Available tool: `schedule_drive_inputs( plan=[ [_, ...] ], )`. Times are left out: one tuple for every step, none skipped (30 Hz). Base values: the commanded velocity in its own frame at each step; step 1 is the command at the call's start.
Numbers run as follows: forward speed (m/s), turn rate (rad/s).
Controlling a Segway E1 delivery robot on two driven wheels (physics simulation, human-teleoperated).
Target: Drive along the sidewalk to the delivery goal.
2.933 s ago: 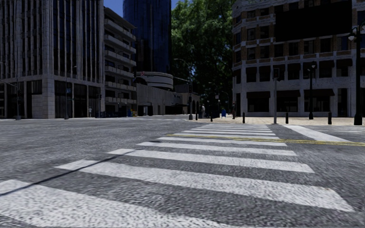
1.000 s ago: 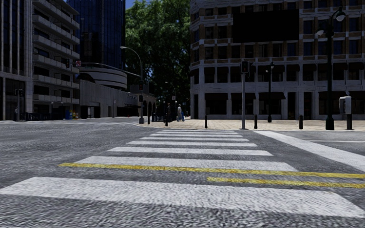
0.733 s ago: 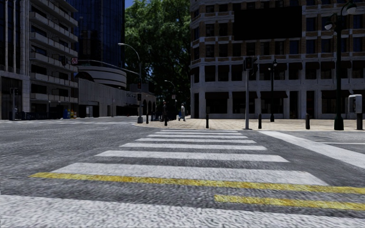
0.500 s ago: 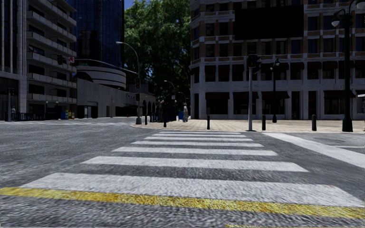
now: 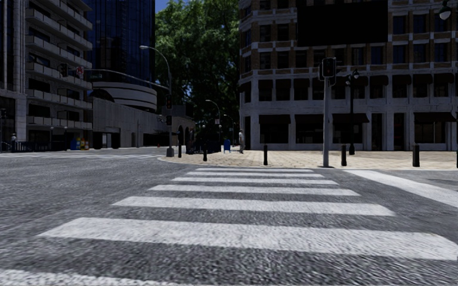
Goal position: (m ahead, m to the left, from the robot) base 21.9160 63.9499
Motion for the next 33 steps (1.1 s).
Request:
schedule_drive_inputs(
  plan=[
    [2.00,0.00],
    [2.00,0.00],
    [2.00,0.00],
    [2.00,0.00],
    [2.00,0.00],
    [2.00,0.00],
    [2.00,0.00],
    [2.00,0.00],
    [2.00,0.00],
    [2.00,0.00],
    [2.00,0.00],
    [2.00,0.00],
    [2.00,0.00],
    [2.00,0.00],
    [2.00,0.00],
    [2.00,0.00],
    [2.00,0.00],
    [2.00,0.00],
    [2.00,0.00],
    [2.00,0.00],
    [2.00,0.00],
    [2.00,0.00],
    [2.00,0.00],
    [2.00,0.00],
    [2.00,0.00],
    [2.00,0.00],
    [2.00,0.00],
    [2.00,0.00],
    [2.00,0.00],
    [2.00,0.00],
    [2.00,0.00],
    [2.00,0.00],
    [2.00,0.00]
  ],
)
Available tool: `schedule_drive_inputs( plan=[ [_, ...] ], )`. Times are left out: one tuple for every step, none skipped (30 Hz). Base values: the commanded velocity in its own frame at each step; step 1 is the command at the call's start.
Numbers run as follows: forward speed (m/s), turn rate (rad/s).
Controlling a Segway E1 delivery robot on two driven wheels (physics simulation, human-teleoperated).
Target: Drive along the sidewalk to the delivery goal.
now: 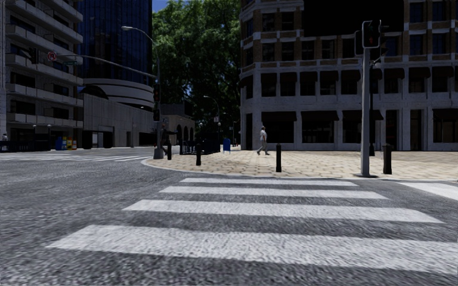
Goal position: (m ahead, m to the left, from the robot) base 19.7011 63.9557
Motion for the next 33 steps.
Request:
schedule_drive_inputs(
  plan=[
    [2.00,0.00],
    [2.00,0.00],
    [2.00,0.00],
    [2.00,0.00],
    [2.00,0.00],
    [2.00,0.00],
    [2.00,0.00],
    [2.00,0.00],
    [2.00,0.00],
    [2.00,0.00],
    [2.00,-0.04],
    [2.00,-0.04],
    [2.00,-0.09],
    [2.00,-0.11],
    [2.00,-0.11],
    [2.00,-0.11],
    [2.00,-0.11],
    [2.00,-0.11],
    [2.00,-0.11],
    [2.00,-0.11],
    [2.00,-0.11],
    [2.00,-0.11],
    [2.00,-0.11],
    [2.00,-0.11],
    [2.00,-0.13],
    [2.00,-0.20],
    [2.00,-0.22],
    [2.00,-0.22],
    [2.00,-0.23],
    [2.00,-0.23],
    [2.00,-0.23],
    [2.00,-0.23],
    [2.00,-0.23]
  ],
)
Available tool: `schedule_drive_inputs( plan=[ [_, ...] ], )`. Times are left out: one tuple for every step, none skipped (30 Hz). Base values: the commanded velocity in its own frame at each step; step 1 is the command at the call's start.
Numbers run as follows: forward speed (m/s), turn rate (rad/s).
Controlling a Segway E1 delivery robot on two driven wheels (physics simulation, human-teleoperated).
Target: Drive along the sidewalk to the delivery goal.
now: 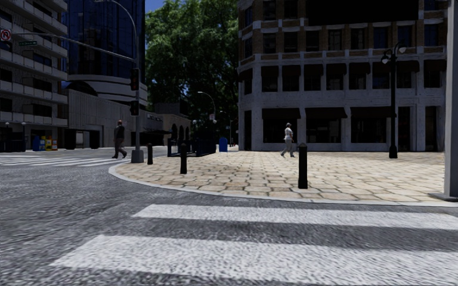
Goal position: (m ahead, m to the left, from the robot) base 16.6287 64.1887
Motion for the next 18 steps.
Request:
schedule_drive_inputs(
  plan=[
    [2.00,-0.23],
    [2.00,-0.23],
    [2.00,-0.23],
    [2.00,-0.23],
    [2.00,-0.23],
    [2.00,-0.23],
    [2.00,-0.09],
    [2.00,0.00],
    [2.00,0.00],
    [2.00,0.00],
    [2.00,0.00],
    [2.00,0.00],
    [2.00,0.00],
    [2.00,0.00],
    [2.00,0.00],
    [2.00,0.00],
    [2.00,0.00],
    [2.00,0.00]
  ],
)
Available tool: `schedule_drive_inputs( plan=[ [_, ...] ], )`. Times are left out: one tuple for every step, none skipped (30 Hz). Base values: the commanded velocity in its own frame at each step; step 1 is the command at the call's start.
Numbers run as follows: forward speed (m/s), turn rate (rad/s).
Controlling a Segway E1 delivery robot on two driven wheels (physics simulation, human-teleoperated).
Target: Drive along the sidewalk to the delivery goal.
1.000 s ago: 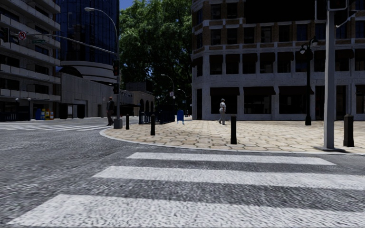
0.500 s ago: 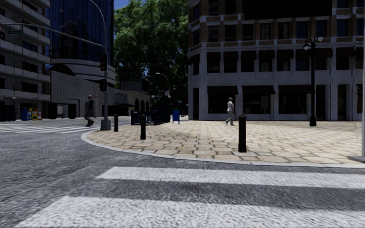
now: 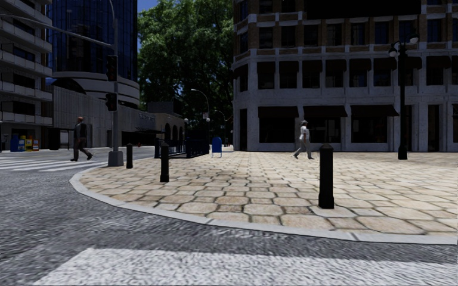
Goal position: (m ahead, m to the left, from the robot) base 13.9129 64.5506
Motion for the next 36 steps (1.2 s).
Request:
schedule_drive_inputs(
  plan=[
    [2.00,0.00],
    [2.00,0.00],
    [2.00,0.00],
    [2.00,0.00],
    [2.00,0.00],
    [2.00,0.00],
    [2.00,0.00],
    [2.00,0.00],
    [2.00,0.00],
    [2.00,0.00],
    [2.00,0.00],
    [1.95,0.00],
    [1.95,0.00],
    [1.83,0.00],
    [1.65,0.00],
    [1.57,0.00],
    [1.42,0.00],
    [1.42,0.00],
    [1.33,0.00],
    [1.29,0.00],
    [1.28,0.00],
    [1.27,0.00],
    [1.27,0.00],
    [1.27,0.00],
    [1.27,0.00],
    [1.27,0.00],
    [1.27,0.00],
    [1.27,0.00],
    [1.27,0.00],
    [1.27,0.00],
    [1.28,0.00],
    [1.28,0.00],
    [1.28,0.00],
    [1.28,0.00],
    [1.28,0.00],
    [1.28,0.00]
  ],
)
